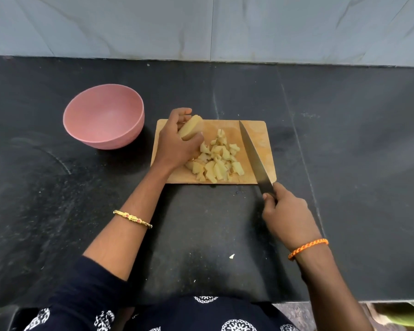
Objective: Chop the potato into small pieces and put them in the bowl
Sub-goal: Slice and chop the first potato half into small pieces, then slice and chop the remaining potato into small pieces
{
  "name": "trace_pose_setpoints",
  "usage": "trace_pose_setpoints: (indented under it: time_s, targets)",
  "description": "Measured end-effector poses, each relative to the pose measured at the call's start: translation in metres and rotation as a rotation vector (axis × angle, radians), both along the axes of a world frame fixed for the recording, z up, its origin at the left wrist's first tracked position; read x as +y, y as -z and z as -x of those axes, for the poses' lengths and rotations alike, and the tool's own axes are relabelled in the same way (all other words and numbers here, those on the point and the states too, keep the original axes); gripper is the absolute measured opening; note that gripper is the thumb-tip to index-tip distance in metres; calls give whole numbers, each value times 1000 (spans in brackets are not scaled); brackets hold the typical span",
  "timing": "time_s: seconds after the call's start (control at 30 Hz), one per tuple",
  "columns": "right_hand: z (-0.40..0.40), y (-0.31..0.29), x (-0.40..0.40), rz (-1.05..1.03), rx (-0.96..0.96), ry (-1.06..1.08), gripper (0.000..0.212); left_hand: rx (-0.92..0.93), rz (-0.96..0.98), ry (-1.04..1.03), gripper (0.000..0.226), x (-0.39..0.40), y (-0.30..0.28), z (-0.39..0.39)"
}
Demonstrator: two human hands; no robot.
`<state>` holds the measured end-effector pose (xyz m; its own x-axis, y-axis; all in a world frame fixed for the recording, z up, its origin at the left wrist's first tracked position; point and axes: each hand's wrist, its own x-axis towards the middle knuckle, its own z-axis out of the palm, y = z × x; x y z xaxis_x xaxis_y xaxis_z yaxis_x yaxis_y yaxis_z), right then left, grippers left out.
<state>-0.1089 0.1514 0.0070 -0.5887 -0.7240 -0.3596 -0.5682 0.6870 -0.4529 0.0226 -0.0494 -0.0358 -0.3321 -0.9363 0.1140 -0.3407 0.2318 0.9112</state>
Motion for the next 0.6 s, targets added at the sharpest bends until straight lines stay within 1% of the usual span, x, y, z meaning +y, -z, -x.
trace_pose_setpoints:
  time_s: [0.07,0.13,0.2,0.27,0.43,0.53,0.6]
  targets:
    - [-9,4,0,29,-27,23,16,113,-35,-105,47,3,2,-3]
    - [-19,7,-2,64,-40,34,14,214,-26,-218,43,7,4,-3]
    - [-27,9,-6,96,-49,17,11,289,-3,-311,43,8,4,-3]
    - [-35,9,-12,115,-56,-10,13,336,5,-374,45,9,4,-2]
    - [-48,8,-25,98,-55,-66,19,385,1,-402,44,13,4,-1]
    - [-53,8,-30,119,-86,-61,22,410,-38,-429,42,11,3,-2]
    - [-57,7,-34,131,-102,-48,23,390,-34,-416,43,11,3,-1]
